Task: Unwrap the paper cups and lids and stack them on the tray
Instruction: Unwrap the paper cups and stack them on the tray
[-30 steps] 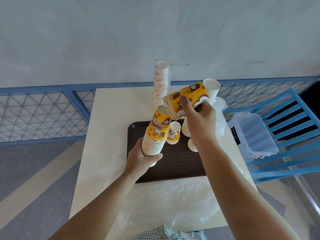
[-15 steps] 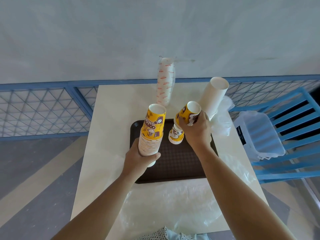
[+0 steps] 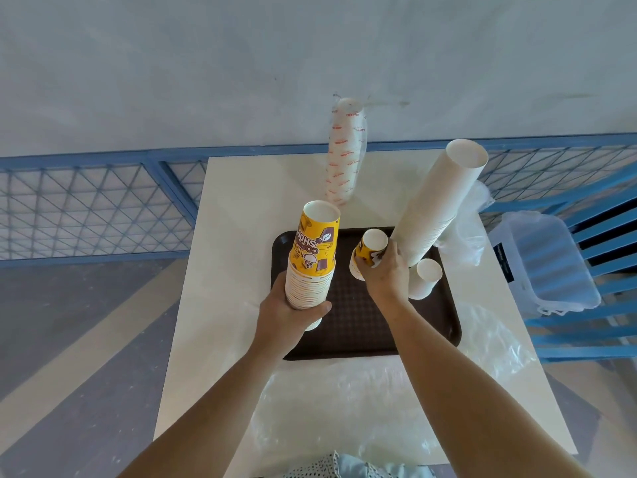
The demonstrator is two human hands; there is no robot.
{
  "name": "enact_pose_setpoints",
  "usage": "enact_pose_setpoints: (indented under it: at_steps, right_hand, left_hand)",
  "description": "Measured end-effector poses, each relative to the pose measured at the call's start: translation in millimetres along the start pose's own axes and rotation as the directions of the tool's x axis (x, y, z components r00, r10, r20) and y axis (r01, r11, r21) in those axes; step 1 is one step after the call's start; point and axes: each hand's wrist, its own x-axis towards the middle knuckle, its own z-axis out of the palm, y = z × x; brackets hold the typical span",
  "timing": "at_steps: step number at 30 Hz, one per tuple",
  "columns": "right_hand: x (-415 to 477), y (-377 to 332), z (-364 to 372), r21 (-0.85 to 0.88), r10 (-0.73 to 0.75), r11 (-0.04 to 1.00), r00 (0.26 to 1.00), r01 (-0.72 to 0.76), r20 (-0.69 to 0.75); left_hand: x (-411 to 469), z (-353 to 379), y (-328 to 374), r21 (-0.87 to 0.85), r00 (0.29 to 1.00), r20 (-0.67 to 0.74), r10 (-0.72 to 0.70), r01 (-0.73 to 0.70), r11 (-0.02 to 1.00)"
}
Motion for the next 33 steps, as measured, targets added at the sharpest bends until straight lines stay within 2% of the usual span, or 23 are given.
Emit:
enact_pose_setpoints:
  at_steps: [6, 9, 13, 15, 17, 20, 23, 27, 33]
  right_hand:
    - [-5.1, -4.5, -11.3, 0.027, 0.003, 1.000, 0.998, -0.004, 0.062]
    - [-19.4, -15.0, -27.6, 0.080, -0.007, 0.997, 1.000, 0.008, -0.010]
    - [-46.7, -47.5, -59.3, 0.257, -0.096, 0.957, 0.984, 0.133, -0.153]
    - [-58.3, -67.7, -75.8, 0.323, -0.194, 0.923, 0.977, 0.211, -0.084]
    - [-65.4, -84.4, -86.6, 0.357, -0.296, 0.899, 0.953, 0.253, 0.068]
    - [-66.7, -97.7, -88.1, 0.258, -0.353, 0.918, 0.917, 0.302, 0.185]
    - [-63.9, -101.1, -83.1, 0.163, -0.348, 0.932, 0.925, 0.323, 0.154]
    - [-64.0, -101.0, -81.0, 0.164, -0.339, 0.935, 0.928, 0.315, 0.155]
    - [-71.7, -105.7, -80.6, 0.148, -0.370, 0.922, 0.927, 0.357, 0.068]
  left_hand:
    - [-1.4, 4.7, -2.6, 0.016, 1.000, 0.011, -0.010, 0.010, 1.000]
    - [-1.1, 6.6, -0.4, -0.007, 1.000, 0.007, -0.027, 0.027, 1.000]
    - [-2.5, 11.6, 6.0, -0.006, 0.999, 0.030, -0.027, 0.027, 1.000]
    - [-4.4, 14.7, 8.9, -0.022, 0.999, 0.044, -0.019, 0.020, 1.000]
    - [-6.0, 17.6, 11.6, -0.047, 0.999, 0.047, -0.011, 0.013, 0.999]
    - [-8.4, 21.3, 15.7, -0.068, 0.999, 0.048, 0.005, -0.002, 0.998]
    - [-10.2, 23.8, 18.5, -0.059, 0.999, 0.050, 0.017, -0.014, 0.998]
    - [-13.6, 22.8, 17.0, -0.039, 0.998, 0.064, 0.027, -0.025, 0.999]
    - [-17.0, 19.9, 15.4, -0.051, 0.998, 0.056, 0.023, -0.020, 0.998]
